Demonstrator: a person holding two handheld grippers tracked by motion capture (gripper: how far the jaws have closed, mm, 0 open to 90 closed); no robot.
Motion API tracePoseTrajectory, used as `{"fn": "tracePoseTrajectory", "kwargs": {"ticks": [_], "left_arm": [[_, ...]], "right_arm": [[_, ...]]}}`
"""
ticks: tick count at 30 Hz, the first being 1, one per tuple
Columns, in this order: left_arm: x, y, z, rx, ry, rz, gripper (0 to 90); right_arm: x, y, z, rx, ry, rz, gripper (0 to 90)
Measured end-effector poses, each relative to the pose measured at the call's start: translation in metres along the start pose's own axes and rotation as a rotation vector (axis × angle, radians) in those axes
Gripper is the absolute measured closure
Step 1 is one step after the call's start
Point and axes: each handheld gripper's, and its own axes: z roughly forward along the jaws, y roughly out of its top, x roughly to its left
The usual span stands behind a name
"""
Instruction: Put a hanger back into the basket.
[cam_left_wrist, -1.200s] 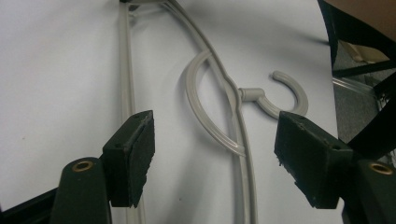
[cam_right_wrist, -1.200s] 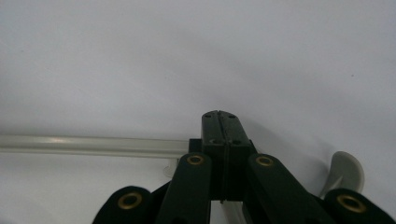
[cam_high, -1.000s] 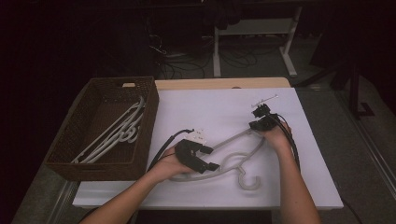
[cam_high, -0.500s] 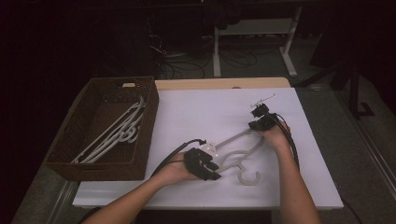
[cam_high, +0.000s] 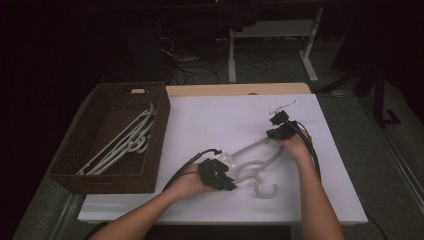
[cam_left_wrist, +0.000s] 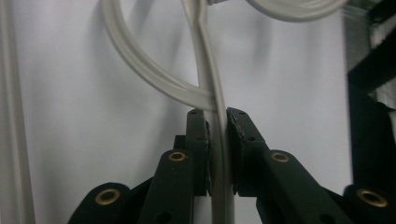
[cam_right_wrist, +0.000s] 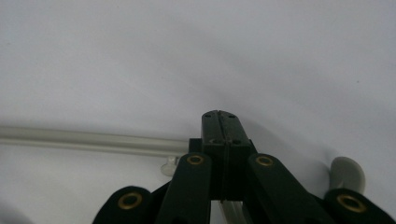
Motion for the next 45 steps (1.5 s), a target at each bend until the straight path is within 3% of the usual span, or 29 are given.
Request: {"fn": "tracePoseTrajectory", "kwargs": {"ticks": [5,11,12,23,26,30,32,38,45], "left_arm": [[0.007,-0.001,-0.004,-0.019,0.013,-0.033,81.4],[0.012,-0.004,-0.014,-0.053,0.011,-0.06,81.5],[0.013,-0.004,-0.016,-0.062,0.013,-0.068,81.5],[0.03,-0.009,-0.047,-0.144,0.041,-0.149,81.7],[0.036,-0.009,-0.061,-0.176,0.061,-0.187,81.8],[0.04,-0.007,-0.077,-0.197,0.082,-0.229,81.9],[0.041,-0.004,-0.088,-0.233,0.081,-0.25,81.9],[0.033,0.013,-0.124,-0.291,0.097,-0.264,81.9],[0.03,0.022,-0.173,-0.296,0.164,-0.245,81.9]], "right_arm": [[0.0,0.001,-0.015,-0.073,0.035,0.015,83.8],[-0.001,-0.003,-0.04,-0.145,0.066,0.044,68.8],[-0.001,-0.005,-0.049,-0.17,0.077,0.059,62.2],[0.008,-0.016,-0.076,-0.242,0.101,0.062,34.3],[0.014,-0.025,-0.083,-0.263,0.108,0.031,24.7],[0.02,-0.038,-0.09,-0.276,0.128,0.0,19.6],[0.024,-0.045,-0.092,-0.285,0.139,-0.02,16.9],[0.035,-0.066,-0.092,-0.301,0.171,-0.07,12.2],[0.044,-0.084,-0.089,-0.307,0.186,-0.105,1.0]]}}
